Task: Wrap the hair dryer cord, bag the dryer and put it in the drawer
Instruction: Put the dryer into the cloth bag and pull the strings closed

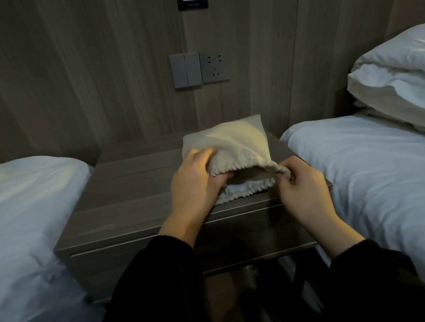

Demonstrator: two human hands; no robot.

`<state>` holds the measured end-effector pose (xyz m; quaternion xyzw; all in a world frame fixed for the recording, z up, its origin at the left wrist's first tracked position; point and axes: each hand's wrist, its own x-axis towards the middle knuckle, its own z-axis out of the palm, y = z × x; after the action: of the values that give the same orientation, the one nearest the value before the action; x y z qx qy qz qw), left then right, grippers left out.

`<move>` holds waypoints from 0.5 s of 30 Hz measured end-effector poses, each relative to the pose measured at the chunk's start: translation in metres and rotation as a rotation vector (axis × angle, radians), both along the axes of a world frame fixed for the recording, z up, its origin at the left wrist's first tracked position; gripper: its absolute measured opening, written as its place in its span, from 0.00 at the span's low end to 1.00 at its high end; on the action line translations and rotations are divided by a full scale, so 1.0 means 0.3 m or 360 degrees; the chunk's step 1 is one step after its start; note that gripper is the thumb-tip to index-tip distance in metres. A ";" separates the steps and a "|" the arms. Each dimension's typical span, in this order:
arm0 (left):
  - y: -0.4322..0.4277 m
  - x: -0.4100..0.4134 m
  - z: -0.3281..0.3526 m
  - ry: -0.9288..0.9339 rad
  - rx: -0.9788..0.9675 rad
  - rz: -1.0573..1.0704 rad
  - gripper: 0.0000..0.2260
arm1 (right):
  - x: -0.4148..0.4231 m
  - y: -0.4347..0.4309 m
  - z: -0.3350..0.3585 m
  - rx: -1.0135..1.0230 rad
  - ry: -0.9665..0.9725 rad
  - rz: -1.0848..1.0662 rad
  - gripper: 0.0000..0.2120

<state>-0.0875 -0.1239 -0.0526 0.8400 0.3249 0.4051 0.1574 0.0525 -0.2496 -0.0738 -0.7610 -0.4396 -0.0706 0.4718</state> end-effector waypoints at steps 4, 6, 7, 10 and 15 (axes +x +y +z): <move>0.017 -0.065 -0.036 0.0328 0.0067 -0.0037 0.27 | 0.054 -0.039 -0.013 -0.0219 -0.0007 0.0056 0.09; 0.022 -0.107 -0.044 0.0433 0.0090 -0.0064 0.24 | 0.050 -0.059 -0.004 -0.0286 -0.0057 0.0242 0.23; 0.023 -0.127 -0.044 0.0477 0.0098 -0.0065 0.23 | 0.047 -0.065 -0.004 -0.0337 -0.0130 0.0308 0.29; 0.018 -0.167 -0.037 0.0562 0.0009 0.0020 0.19 | 0.033 -0.069 -0.013 -0.0592 -0.0393 0.0335 0.35; -0.013 -0.165 -0.044 0.0525 -0.0039 0.0019 0.12 | 0.018 -0.044 -0.003 -0.0721 -0.0667 0.0260 0.18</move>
<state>-0.1370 -0.1278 -0.0657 0.8911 0.3563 0.2586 0.1099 0.0578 -0.2626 -0.0748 -0.7778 -0.5915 -0.0881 0.1937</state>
